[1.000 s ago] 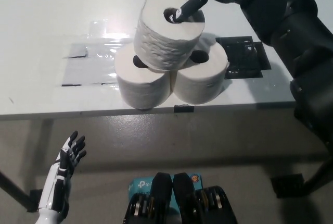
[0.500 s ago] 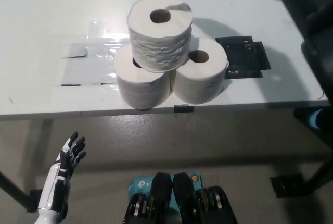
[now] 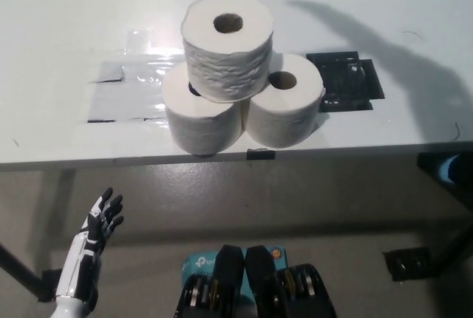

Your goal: A few rolls of toilet paper are kept infront of the robot and the robot uses its right hand to lift one of the rolls and and places it on top of the other rolls to stack it.

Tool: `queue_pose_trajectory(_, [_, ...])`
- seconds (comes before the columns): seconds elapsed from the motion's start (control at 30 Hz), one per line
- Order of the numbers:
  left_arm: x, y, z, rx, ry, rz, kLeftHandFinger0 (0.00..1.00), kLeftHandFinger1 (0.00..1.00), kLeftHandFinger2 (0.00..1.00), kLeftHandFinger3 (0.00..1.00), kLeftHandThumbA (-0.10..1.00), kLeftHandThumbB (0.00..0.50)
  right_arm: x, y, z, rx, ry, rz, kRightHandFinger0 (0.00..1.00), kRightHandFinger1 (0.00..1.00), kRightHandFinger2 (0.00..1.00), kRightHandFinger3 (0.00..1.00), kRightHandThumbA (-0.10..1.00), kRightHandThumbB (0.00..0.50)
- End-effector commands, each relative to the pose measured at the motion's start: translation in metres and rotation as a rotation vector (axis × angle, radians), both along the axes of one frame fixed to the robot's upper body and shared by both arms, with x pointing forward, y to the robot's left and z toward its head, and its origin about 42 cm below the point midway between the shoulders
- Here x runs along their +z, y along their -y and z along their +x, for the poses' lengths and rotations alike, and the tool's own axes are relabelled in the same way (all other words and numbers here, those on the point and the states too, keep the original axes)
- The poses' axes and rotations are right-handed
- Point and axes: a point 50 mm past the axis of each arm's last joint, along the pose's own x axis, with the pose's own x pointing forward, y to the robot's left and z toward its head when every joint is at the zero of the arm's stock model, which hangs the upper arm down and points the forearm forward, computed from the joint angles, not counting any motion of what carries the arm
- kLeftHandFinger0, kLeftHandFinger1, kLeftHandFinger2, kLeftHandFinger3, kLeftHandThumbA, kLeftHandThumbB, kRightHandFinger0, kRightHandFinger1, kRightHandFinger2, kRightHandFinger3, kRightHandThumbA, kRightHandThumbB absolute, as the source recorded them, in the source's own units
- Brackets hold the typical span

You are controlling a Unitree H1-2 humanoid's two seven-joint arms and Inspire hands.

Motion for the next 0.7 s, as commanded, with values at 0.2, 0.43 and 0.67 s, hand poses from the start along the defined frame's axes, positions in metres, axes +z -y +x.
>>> queue_pose_trajectory(0.2, [0.034,-0.011,0.048,-0.01,0.119,-0.014,1.0,1.0,1.0,1.0,1.0,0.053,-0.055,0.174,-0.231,0.118,0.653,0.5,1.0,1.0,1.0,1.0,1.0,0.336])
queue_pose_trajectory(0.43, [0.043,-0.007,0.068,-0.001,0.137,-0.018,1.0,1.0,1.0,1.0,1.0,0.074,-0.124,0.195,-0.282,0.169,0.693,0.812,1.0,1.0,1.0,1.0,1.0,0.388])
queue_pose_trajectory(0.67, [0.044,-0.005,0.075,-0.015,0.149,-0.016,1.0,1.0,1.0,1.0,1.0,0.064,-0.17,0.205,-0.319,0.129,0.782,0.877,1.0,1.0,1.0,1.0,1.0,0.35])
